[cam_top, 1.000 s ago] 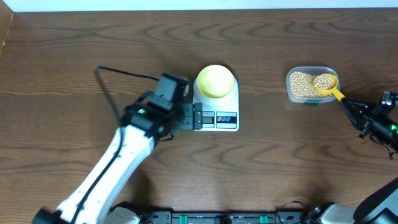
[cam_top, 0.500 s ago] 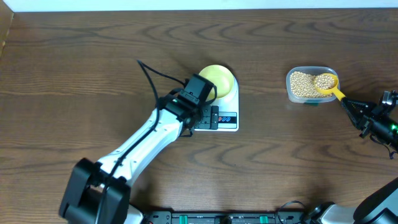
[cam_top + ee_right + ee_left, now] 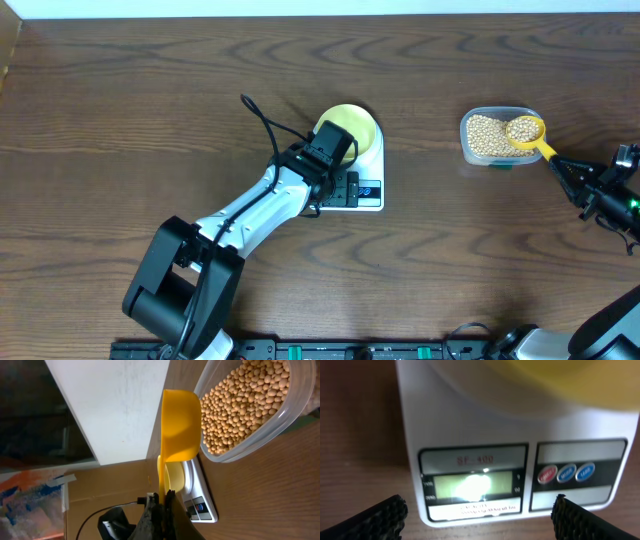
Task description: Scoop item into bowl and weigh 50g on scale
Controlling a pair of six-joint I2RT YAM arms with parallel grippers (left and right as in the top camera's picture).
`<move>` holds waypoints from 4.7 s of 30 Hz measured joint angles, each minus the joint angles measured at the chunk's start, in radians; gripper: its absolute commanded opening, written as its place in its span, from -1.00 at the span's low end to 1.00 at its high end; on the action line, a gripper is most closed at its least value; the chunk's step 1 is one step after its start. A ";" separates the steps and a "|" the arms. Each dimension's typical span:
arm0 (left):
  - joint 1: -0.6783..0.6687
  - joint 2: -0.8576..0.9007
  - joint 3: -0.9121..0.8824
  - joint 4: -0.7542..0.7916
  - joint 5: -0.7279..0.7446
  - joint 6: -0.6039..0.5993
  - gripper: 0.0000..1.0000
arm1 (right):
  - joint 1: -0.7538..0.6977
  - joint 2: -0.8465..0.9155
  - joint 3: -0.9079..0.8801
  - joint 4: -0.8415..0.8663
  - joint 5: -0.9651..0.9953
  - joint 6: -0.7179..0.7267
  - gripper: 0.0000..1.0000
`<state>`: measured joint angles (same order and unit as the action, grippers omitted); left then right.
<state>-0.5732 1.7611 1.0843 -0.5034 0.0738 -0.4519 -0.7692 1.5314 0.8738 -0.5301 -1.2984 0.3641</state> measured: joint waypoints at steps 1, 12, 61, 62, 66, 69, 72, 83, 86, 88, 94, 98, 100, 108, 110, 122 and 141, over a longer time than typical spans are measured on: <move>0.000 0.000 0.000 0.010 -0.006 -0.005 0.89 | 0.000 0.000 0.000 0.001 0.000 0.000 -0.98; -0.023 0.023 0.000 0.052 -0.029 -0.026 0.89 | 0.000 0.000 0.000 0.000 -0.002 0.000 -0.98; -0.027 0.073 0.001 0.081 -0.080 -0.047 0.89 | 0.000 0.000 0.000 0.000 -0.004 0.000 -0.98; -0.027 0.074 0.001 0.081 -0.080 -0.047 0.88 | 0.000 0.000 0.000 0.000 -0.004 0.000 -0.98; -0.027 0.074 0.001 0.081 -0.080 -0.047 0.89 | 0.000 0.000 0.000 0.000 -0.004 0.000 -0.98; -0.027 0.074 0.001 0.081 -0.080 -0.047 0.89 | 0.000 0.000 0.000 0.001 -0.004 0.000 -0.98; -0.027 0.074 0.001 0.081 -0.080 -0.047 0.89 | 0.000 0.000 0.000 0.001 -0.004 0.000 -0.98; -0.028 0.074 0.000 0.057 -0.072 -0.039 0.88 | 0.000 0.000 0.000 0.001 -0.004 0.000 -0.98; -0.028 0.074 0.000 0.057 -0.072 -0.037 0.89 | 0.000 0.000 0.000 0.001 -0.004 0.000 -0.98; -0.028 0.074 0.000 0.057 -0.072 -0.037 0.88 | 0.000 0.000 0.000 0.001 -0.004 0.000 -0.98; -0.028 0.074 0.000 0.058 -0.072 -0.037 0.89 | 0.000 0.000 0.000 0.001 -0.004 0.000 -0.98; -0.028 0.074 0.000 0.065 -0.069 -0.026 0.89 | 0.000 0.000 0.000 0.001 -0.004 0.000 -0.98; -0.028 0.074 0.000 0.065 -0.069 -0.022 0.88 | 0.000 0.000 0.000 0.001 -0.004 0.000 -0.98; -0.026 0.074 0.000 0.067 -0.053 -0.019 0.89 | 0.000 0.000 0.000 0.005 -0.004 0.000 -0.98; -0.026 0.074 0.000 0.067 -0.051 -0.019 0.88 | 0.000 0.000 0.000 0.005 -0.004 0.000 -0.98; -0.026 0.073 0.000 0.067 -0.050 -0.019 0.89 | 0.000 0.000 0.000 0.005 -0.004 0.000 -0.98; -0.026 0.059 0.000 0.062 -0.050 -0.019 0.89 | 0.000 0.000 0.000 0.008 -0.004 0.000 -0.98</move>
<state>-0.5995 1.8202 1.0847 -0.4416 0.0242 -0.4706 -0.7692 1.5314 0.8738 -0.5224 -1.3022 0.3641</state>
